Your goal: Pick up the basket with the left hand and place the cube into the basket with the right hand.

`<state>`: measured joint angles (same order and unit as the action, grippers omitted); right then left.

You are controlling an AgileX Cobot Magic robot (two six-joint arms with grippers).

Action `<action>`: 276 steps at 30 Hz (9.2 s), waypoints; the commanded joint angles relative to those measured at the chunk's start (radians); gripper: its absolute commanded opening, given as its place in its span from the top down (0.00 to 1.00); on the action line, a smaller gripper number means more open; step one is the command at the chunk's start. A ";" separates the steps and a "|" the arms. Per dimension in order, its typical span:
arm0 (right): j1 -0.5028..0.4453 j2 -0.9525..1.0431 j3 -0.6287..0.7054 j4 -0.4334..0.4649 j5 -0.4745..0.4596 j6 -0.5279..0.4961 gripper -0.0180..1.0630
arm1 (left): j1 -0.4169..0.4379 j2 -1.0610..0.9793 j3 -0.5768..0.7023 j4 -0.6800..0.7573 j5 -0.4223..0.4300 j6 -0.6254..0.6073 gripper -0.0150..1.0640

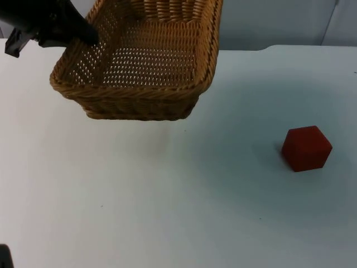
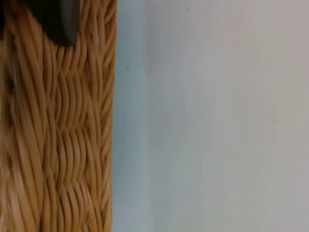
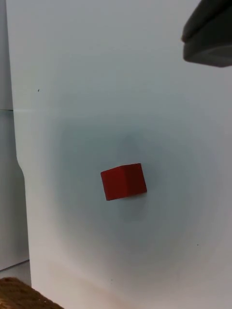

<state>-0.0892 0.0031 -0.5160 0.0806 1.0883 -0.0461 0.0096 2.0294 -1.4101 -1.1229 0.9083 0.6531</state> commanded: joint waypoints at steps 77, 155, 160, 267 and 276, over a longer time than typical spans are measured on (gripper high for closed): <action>0.000 -0.003 0.005 0.002 -0.012 -0.001 0.99 | 0.047 -0.017 -0.011 -0.031 -0.023 0.001 0.99; 0.319 1.607 -0.463 -0.005 -0.343 0.073 0.65 | 0.019 -0.023 -0.021 -0.075 -0.098 0.002 0.99; 0.319 1.626 -0.463 -0.007 -0.353 0.073 0.61 | 0.019 -0.023 -0.021 -0.073 -0.098 0.002 0.99; 0.427 1.979 -0.798 -0.351 -0.375 0.298 0.99 | 0.019 -0.023 -0.021 -0.072 -0.099 0.002 0.99; 0.427 1.926 -1.310 -0.114 -0.157 0.130 0.99 | 0.019 -0.023 -0.021 -0.072 -0.099 0.002 0.99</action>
<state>0.3376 1.9460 -1.7966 -0.0671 0.9000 0.1134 0.0306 2.0273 -1.4211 -1.1602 0.8035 0.6577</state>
